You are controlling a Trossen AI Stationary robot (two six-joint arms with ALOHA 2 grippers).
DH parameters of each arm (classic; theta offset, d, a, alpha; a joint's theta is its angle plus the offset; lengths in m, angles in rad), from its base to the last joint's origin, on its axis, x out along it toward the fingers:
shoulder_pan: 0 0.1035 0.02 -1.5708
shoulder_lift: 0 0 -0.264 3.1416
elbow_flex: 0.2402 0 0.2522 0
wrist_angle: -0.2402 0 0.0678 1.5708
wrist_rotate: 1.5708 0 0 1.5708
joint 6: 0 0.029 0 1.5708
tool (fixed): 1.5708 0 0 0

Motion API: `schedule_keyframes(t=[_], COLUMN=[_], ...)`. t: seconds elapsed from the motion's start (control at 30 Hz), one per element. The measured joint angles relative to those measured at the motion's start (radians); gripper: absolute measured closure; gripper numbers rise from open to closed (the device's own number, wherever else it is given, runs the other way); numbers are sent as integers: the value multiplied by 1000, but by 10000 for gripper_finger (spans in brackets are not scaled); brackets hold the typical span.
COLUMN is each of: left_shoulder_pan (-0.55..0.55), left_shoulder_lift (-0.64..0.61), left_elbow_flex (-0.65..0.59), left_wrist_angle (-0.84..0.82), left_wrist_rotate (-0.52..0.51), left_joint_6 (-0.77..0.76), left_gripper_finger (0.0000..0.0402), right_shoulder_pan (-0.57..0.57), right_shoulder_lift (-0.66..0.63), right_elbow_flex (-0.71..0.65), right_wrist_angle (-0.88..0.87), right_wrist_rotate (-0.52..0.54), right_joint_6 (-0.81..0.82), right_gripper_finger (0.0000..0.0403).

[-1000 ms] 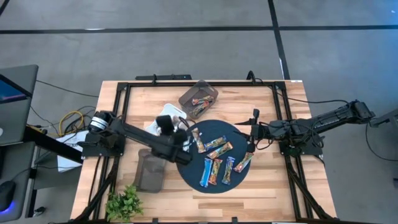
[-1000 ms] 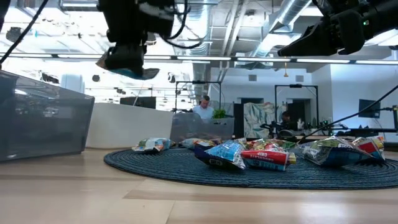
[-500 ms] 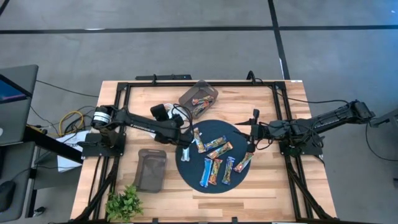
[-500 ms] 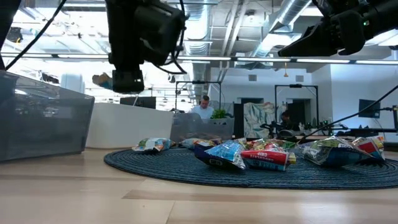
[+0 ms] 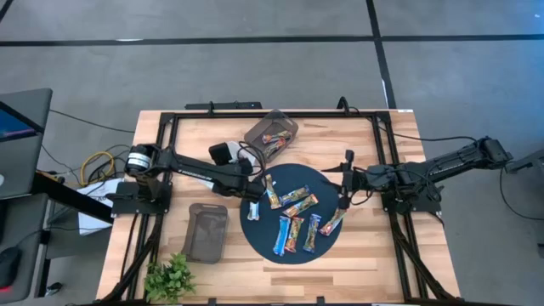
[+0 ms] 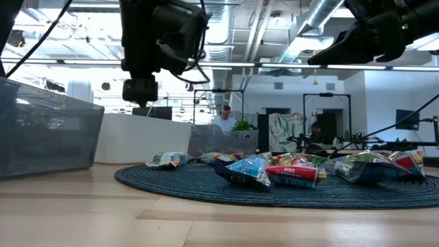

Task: Pick and place Granola Bars by type
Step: Put the blue granola bar into the bottom black bin

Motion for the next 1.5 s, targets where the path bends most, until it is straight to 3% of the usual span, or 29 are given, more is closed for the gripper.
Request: schedule_keyframes(t=[0.23, 0.4, 0.7, 1.0, 1.23, 1.5], left_shoulder_pan=[-108, -230, -511, -797, -859, -858], left_shoulder_lift=[-1, -29, -157, -226, -226, -225], left_elbow_flex=[35, 35, -28, -206, -288, -297], left_wrist_angle=[119, 139, 121, 115, 121, 121], left_wrist_rotate=[-9, -120, -379, -693, -737, -733], left_joint_6=[99, 90, -132, -460, -596, -597], left_gripper_finger=[248, 248, 248, 248, 248, 248], right_shoulder_pan=[-1, -25, -95, -191, -249, -240], right_shoulder_lift=[88, 246, 547, 733, 809, 938], right_elbow_flex=[1, 23, 172, 339, 407, 520], right_wrist_angle=[63, 166, 158, -38, -45, -75], right_wrist_rotate=[-211, -266, -378, -434, -511, -526], right_joint_6=[-5, -58, -54, -54, -58, -131], right_gripper_finger=[269, 270, 270, 270, 269, 270])
